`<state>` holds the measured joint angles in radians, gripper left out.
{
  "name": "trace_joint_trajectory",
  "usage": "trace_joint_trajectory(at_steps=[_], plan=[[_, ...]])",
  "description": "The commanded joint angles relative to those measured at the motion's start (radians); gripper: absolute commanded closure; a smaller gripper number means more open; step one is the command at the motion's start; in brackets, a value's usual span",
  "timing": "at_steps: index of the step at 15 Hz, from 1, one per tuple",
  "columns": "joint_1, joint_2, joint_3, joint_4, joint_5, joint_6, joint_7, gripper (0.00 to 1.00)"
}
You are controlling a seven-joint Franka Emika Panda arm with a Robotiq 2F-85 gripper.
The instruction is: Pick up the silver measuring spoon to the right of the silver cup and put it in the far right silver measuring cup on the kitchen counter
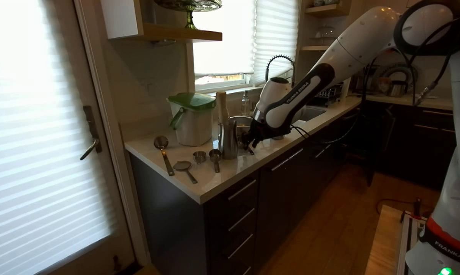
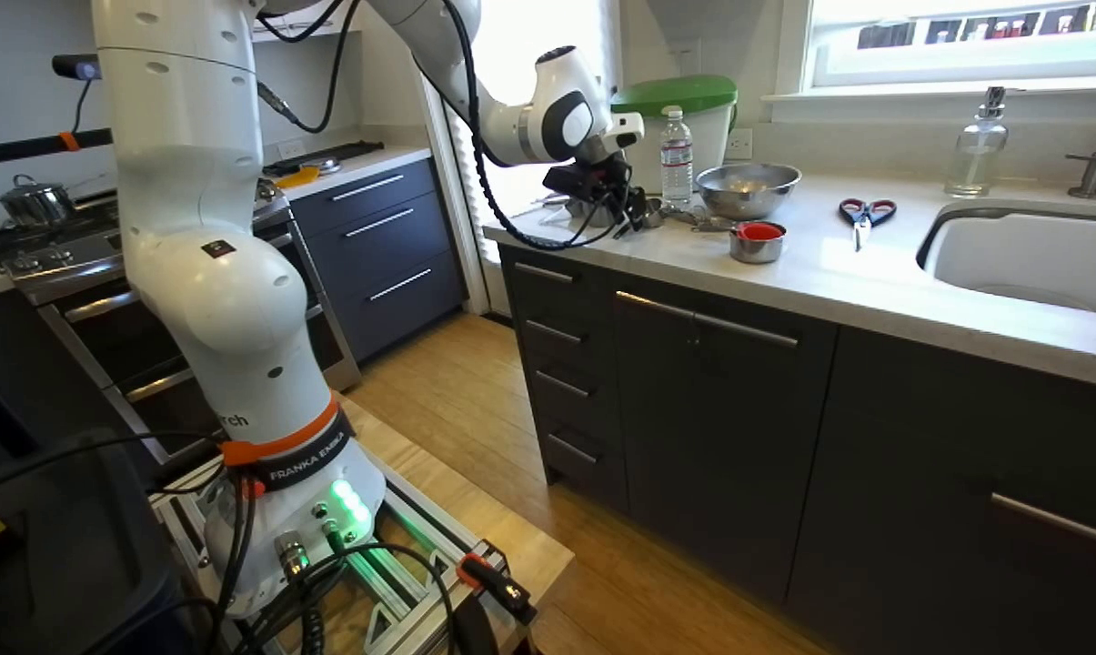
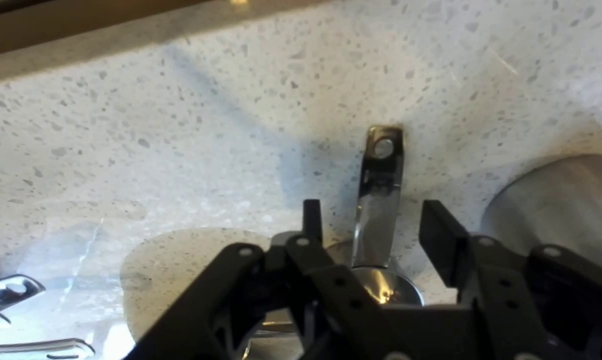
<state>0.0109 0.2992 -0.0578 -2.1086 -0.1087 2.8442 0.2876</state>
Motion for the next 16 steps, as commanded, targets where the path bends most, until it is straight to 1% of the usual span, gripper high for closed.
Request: trace_joint_trajectory(at_steps=[1,2,3,5,7,8,9,12,13,14,15,16], plan=[[0.025,0.034,-0.023,0.024,0.014,0.019,-0.001,0.43],[0.029,0.038,-0.028,0.028,0.010,0.020,0.002,0.51],[0.032,0.041,-0.032,0.032,0.007,0.020,0.006,0.69],[0.039,0.041,-0.043,0.033,0.000,0.012,0.012,0.86],[0.044,0.033,-0.054,0.031,-0.002,0.002,0.015,0.99],[0.047,0.023,-0.062,0.025,-0.006,-0.005,0.018,0.95],[0.040,0.011,-0.056,0.019,0.009,-0.014,0.007,0.94],[-0.005,-0.063,-0.012,-0.019,0.086,-0.065,-0.054,0.94],[-0.027,-0.086,0.018,-0.030,0.140,-0.088,-0.093,0.94],[-0.058,-0.114,0.057,-0.039,0.215,-0.123,-0.158,0.94],[-0.078,-0.140,0.080,-0.046,0.281,-0.168,-0.212,0.94],[-0.090,-0.164,0.088,-0.047,0.338,-0.219,-0.257,0.94]])
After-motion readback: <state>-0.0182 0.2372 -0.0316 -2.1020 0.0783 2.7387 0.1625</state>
